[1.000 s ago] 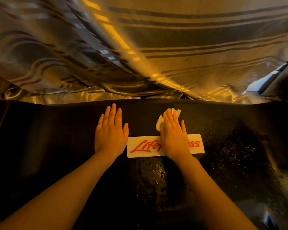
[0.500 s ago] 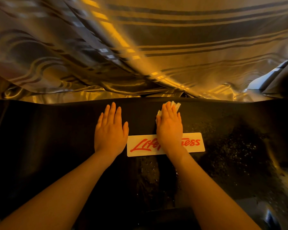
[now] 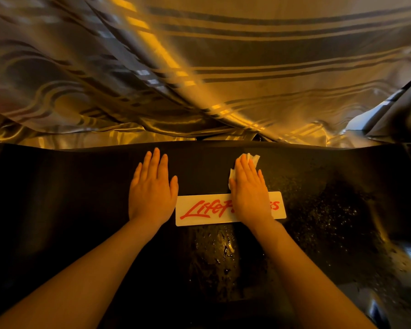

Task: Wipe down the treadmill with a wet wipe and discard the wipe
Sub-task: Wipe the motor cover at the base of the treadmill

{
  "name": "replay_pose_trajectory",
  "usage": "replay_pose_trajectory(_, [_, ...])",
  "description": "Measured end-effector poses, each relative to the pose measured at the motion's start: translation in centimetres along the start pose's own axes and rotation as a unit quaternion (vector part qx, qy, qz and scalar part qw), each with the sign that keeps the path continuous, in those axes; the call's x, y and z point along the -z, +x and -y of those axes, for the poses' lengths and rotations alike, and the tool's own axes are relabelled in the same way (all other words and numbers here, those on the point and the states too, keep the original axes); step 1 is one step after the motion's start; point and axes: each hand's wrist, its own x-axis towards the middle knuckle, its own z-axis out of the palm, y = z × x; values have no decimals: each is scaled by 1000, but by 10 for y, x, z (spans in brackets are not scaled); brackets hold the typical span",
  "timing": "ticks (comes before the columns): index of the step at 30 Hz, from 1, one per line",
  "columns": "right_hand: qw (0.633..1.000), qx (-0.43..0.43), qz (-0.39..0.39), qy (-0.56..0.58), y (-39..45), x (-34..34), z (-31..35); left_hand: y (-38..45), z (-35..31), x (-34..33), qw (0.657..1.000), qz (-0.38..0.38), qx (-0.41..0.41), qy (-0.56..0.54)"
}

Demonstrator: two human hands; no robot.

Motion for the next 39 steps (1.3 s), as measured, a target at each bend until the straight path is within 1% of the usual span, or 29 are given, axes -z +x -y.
replay_pose_trajectory(6, [1000,11,-14,-3,30,4,-3,0,1,0,1000,-5,-1,-10])
replay_pose_trajectory(9, [999,-7,-30,14,14,0,-1,-1,1,0,1000,-6,2,-14])
replay_pose_trajectory(13, [997,-39,-52,37,-28,-8,0,-1,1,0,1000,-10,0,-20])
replay_pose_trajectory(16, [997,-50,-51,38,-26,-10,1,0,2,0,1000,-11,-2,-22])
replay_pose_trajectory(21, [998,-38,-41,2,24,2,-3,0,1,0,1000,-8,-1,-24])
replay_pose_trajectory(24, [999,-30,-27,-2,39,9,-7,0,2,-1,1000,-9,0,-24])
replay_pose_trajectory(30, [999,-28,-26,21,2,5,-19,0,2,-1,1000,-7,1,-25])
replay_pose_trajectory(33, [999,-23,-25,11,-12,4,-26,0,2,-1,999,-9,1,-31])
replay_pose_trajectory(39, [999,-23,-23,-8,30,11,-24,1,1,-2,1000,-10,1,-28])
